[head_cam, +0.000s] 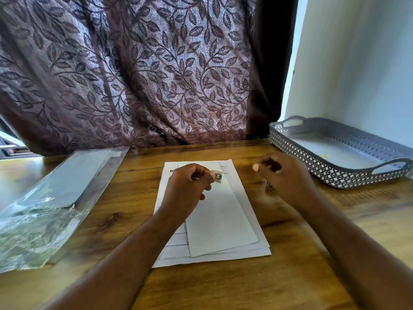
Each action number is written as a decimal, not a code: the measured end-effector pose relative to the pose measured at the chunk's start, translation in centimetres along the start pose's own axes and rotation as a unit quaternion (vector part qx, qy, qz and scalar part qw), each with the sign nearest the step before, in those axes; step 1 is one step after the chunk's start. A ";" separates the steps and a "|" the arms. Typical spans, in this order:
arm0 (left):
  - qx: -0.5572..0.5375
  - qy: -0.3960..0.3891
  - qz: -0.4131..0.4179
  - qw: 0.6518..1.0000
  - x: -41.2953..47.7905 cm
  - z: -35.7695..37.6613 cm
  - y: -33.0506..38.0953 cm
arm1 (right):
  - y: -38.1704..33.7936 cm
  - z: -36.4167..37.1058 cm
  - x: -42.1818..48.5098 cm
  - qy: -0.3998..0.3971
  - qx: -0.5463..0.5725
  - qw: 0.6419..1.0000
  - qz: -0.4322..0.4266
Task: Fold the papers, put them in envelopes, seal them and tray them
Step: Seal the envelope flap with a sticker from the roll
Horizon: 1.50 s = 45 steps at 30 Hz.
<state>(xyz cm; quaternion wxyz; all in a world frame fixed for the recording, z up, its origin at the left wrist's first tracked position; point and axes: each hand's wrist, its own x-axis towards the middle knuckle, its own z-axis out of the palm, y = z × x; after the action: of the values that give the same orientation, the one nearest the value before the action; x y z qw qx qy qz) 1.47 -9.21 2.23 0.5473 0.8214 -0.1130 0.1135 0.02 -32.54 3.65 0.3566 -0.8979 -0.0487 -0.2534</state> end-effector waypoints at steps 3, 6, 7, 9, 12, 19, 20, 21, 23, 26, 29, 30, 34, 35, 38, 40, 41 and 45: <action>-0.002 0.002 -0.001 1.000 -0.1 0.1 -0.1 | -2.5 2.5 -0.7 -0.053 0.072 0.996 -0.026; -0.003 0.011 0.005 1.000 -0.2 0.1 -0.1 | -3.1 4.1 -1.0 -0.081 0.118 0.989 -0.025; 0.002 0.014 0.010 1.000 -0.2 0.1 -0.1 | -3.1 4.4 -1.0 -0.086 0.124 0.988 -0.025; 0.010 0.010 0.014 1.000 -0.2 0.2 0.0 | -3.0 4.6 -1.0 -0.097 0.140 0.985 -0.037; 0.010 0.000 0.010 1.000 -0.3 0.3 -0.1 | -2.7 4.9 -1.0 -0.107 0.142 0.983 -0.046; 0.247 0.010 0.082 0.966 0.6 -0.9 -1.7 | -1.6 5.3 -0.8 -0.058 0.115 0.991 0.034; 0.283 -0.001 0.075 0.956 1.0 -1.4 -2.2 | -1.5 5.4 -0.7 -0.063 0.108 0.991 0.046; 0.310 -0.010 0.065 0.948 1.4 -1.8 -2.7 | -1.4 5.5 -0.7 -0.070 0.099 0.991 0.053; 0.336 -0.016 0.040 0.941 2.3 -2.7 -3.6 | -1.3 5.6 -0.7 -0.084 0.082 0.991 0.059; 0.330 -0.003 0.005 0.944 3.6 -3.5 -4.3 | -1.4 5.8 -0.8 -0.089 0.075 0.991 0.067; 0.343 -0.011 -0.004 0.939 5.0 -3.4 -4.4 | -1.4 5.8 -0.8 -0.083 0.072 0.991 0.070; 0.350 -0.014 0.001 0.937 5.3 -3.3 -4.5 | -1.4 5.9 -0.8 -0.086 0.075 0.991 0.069; 0.356 -0.008 0.003 0.934 6.5 -2.8 -4.5 | -1.4 5.9 -0.7 -0.089 0.078 0.990 0.075; 0.362 -0.007 -0.002 0.932 6.8 -2.8 -4.5 | -1.4 5.9 -0.7 -0.091 0.083 0.989 0.077; 0.392 -0.014 -0.011 0.920 7.6 -2.5 -4.6 | -1.5 6.0 -0.7 -0.095 0.085 0.989 0.080; 0.391 -0.011 -0.006 0.920 7.9 -2.2 -4.6 | -1.5 5.9 -0.7 -0.097 0.081 0.988 0.084; 0.376 -0.013 -0.008 0.926 8.1 -2.1 -4.6 | -1.5 5.8 -0.7 -0.099 0.079 0.988 0.087; 0.247 -0.047 -0.023 0.968 8.5 -2.6 -4.5 | -1.6 5.5 -0.6 -0.109 0.086 0.985 0.104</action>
<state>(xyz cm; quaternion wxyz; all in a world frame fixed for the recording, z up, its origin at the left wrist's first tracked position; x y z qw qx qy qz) 10.71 -5.63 1.90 0.3240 0.9380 -0.0880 0.0867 1.37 -27.58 0.95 0.4493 -0.8863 -0.0152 -0.1109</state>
